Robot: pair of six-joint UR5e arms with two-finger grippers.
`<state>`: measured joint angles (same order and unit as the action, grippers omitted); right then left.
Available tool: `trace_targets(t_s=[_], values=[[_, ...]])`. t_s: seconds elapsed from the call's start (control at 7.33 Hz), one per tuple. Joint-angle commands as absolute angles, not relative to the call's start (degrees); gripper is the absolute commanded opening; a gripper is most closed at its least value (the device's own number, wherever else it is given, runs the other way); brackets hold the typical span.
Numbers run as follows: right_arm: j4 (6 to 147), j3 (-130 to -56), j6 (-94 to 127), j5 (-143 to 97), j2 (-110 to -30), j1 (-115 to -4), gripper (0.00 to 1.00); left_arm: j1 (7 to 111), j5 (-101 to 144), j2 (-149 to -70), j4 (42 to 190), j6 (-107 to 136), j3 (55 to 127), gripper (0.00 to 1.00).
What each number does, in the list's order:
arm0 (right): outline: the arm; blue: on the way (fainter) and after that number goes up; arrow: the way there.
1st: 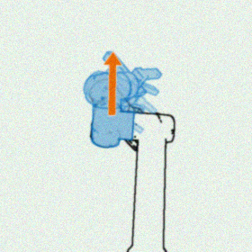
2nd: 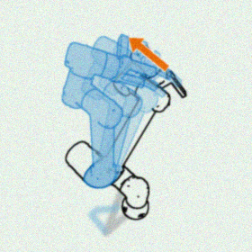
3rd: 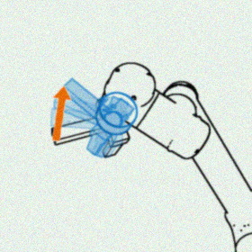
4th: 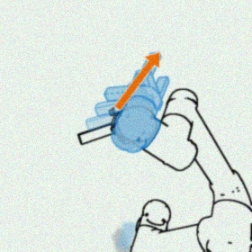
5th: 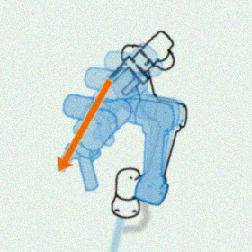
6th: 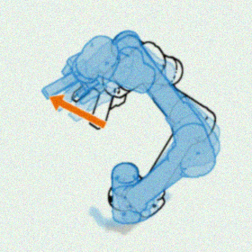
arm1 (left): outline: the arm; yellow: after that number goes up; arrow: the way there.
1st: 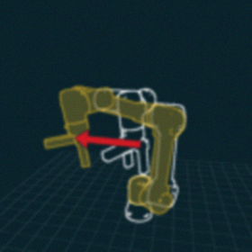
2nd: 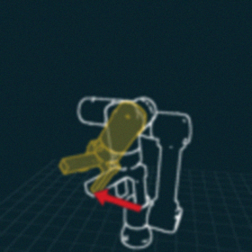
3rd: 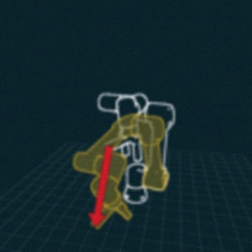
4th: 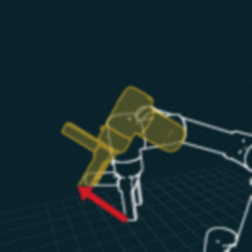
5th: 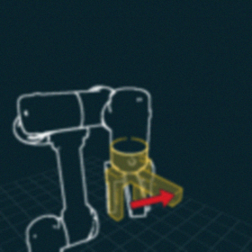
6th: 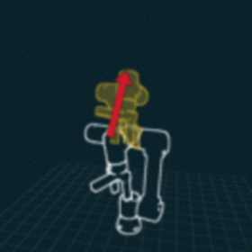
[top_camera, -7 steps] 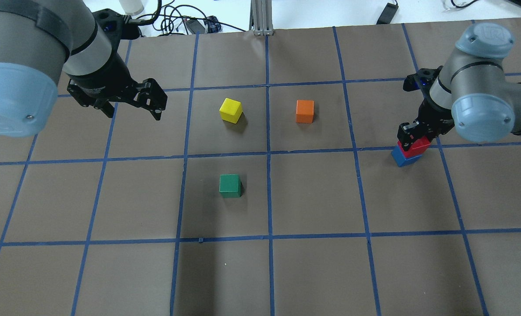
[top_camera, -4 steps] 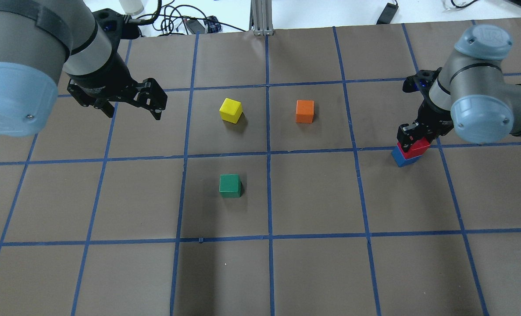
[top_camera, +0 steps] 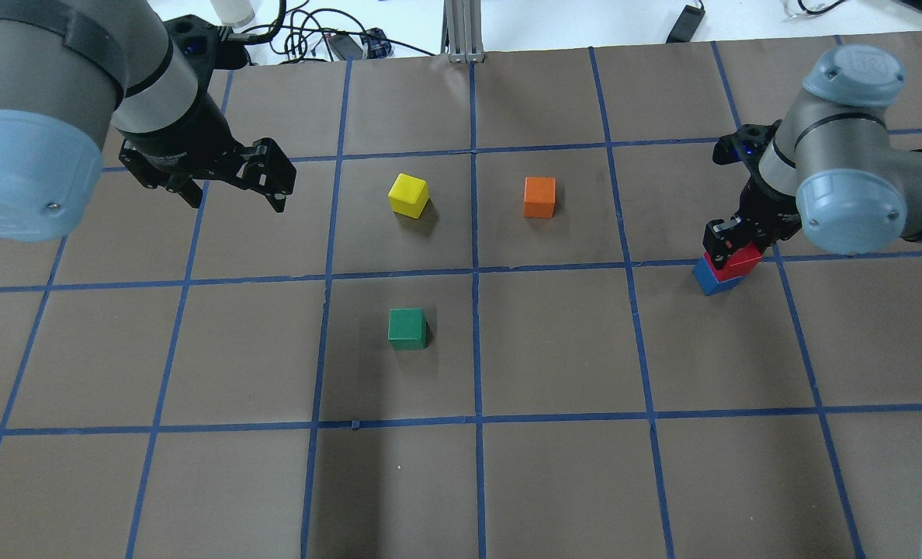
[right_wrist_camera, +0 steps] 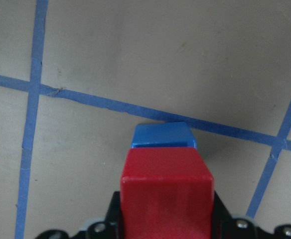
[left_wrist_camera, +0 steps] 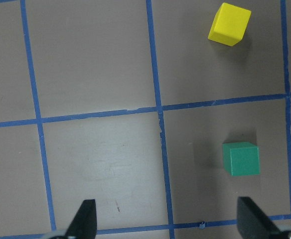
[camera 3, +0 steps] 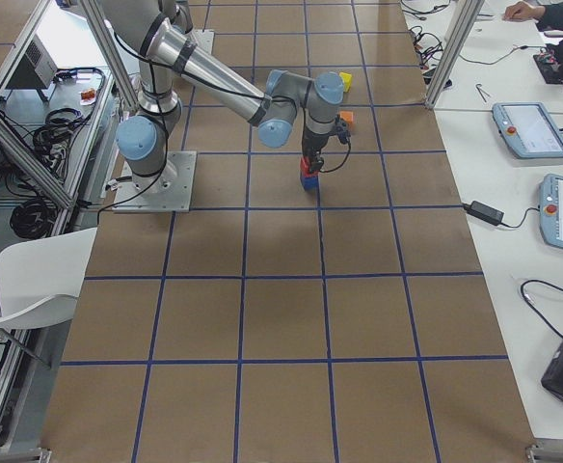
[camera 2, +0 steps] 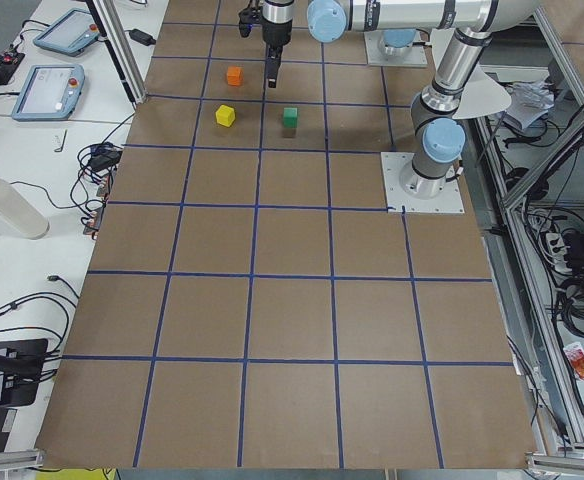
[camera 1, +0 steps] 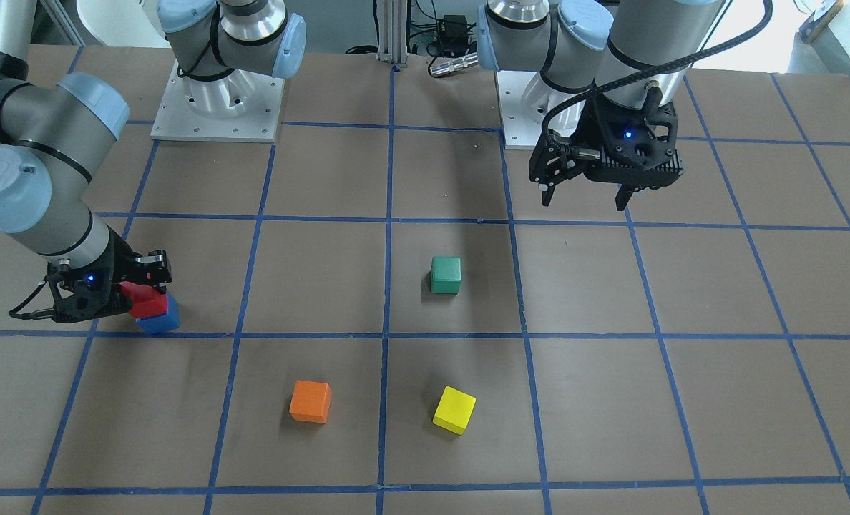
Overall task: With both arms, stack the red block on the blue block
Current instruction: 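Hold the red cube on the blue cube, then open the right gripper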
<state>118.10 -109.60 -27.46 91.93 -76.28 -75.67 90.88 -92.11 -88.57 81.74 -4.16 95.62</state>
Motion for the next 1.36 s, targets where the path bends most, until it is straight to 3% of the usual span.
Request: trace_targets(t_s=[0.0, 0.14, 0.27, 0.55, 0.82, 1.23], values=[[118.2, -110.0, -27.2, 92.2, -76.2, -75.7, 0.00, 90.9, -92.1, -88.6, 81.7, -4.1, 95.6, 1.00], [118.2, -110.0, -27.2, 92.2, -76.2, -75.7, 0.15, 90.9, -92.1, -88.6, 81.7, -4.1, 95.6, 1.00], [118.2, -110.0, -27.2, 92.2, -76.2, -75.7, 0.70, 90.9, -92.1, -88.5, 81.7, -4.1, 95.6, 1.00], [118.2, -110.0, -27.0, 92.2, -76.4, -75.7, 0.99, 90.9, -92.1, -88.5, 81.7, -4.1, 95.6, 1.00], [113.5, -108.1, -25.3, 92.2, -79.2, -75.8, 1.00, 90.9, -92.1, -88.5, 81.7, -4.1, 95.5, 1.00], [95.3, -101.1, -15.2, 90.4, -86.6, -76.7, 1.00, 90.9, -92.1, -88.5, 81.7, -4.2, 95.5, 1.00]])
